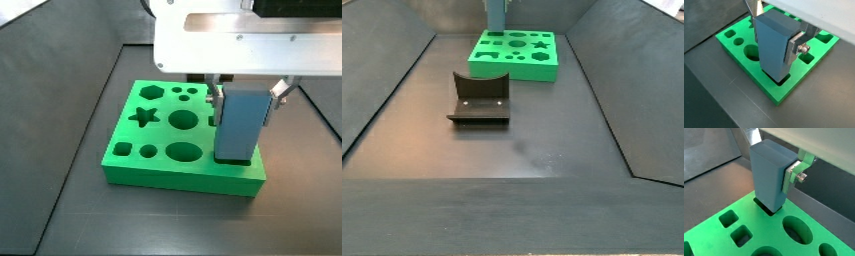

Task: Pick up the rectangle object. Move up. Move to above the board. Insert the rectangle object.
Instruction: Insert the rectangle object.

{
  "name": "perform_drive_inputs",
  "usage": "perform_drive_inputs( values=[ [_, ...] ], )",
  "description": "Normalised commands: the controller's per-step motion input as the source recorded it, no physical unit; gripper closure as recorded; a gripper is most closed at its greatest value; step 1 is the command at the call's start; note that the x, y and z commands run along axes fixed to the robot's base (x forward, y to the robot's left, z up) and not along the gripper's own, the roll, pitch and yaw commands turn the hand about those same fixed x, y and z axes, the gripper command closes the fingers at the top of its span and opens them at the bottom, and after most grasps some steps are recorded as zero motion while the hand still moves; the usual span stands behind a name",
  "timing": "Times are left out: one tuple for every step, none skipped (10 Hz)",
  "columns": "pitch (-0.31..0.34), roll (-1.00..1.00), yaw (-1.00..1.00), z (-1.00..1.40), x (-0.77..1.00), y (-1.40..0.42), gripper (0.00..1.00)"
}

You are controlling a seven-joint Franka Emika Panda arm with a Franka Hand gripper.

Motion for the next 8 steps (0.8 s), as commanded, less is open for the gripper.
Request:
perform_drive_inputs(
  values=[
    [0.0,0.0,0.0,-0.02,-0.01,0.0,1.0],
    [0.0,0.0,0.0,-0.11,-0.04,0.0,1.0],
    [-0.019,0.01,0.0,-0.21,-0.05,0.0,1.0],
    [-0.043,0.0,0.0,-0.27,-0.05,0.0,1.0],
    [-0.034,0.0,0.0,-0.15,-0.03,0.0,1.0],
    [-0.046,-0.01,0.0,-0.09,0.0,0.0,1.0],
    [-0.036,0.0,0.0,-0.1,0.0,0.0,1.0],
    [-0.021,0.0,0.0,-0.11,0.03,0.0,1.0]
  ],
)
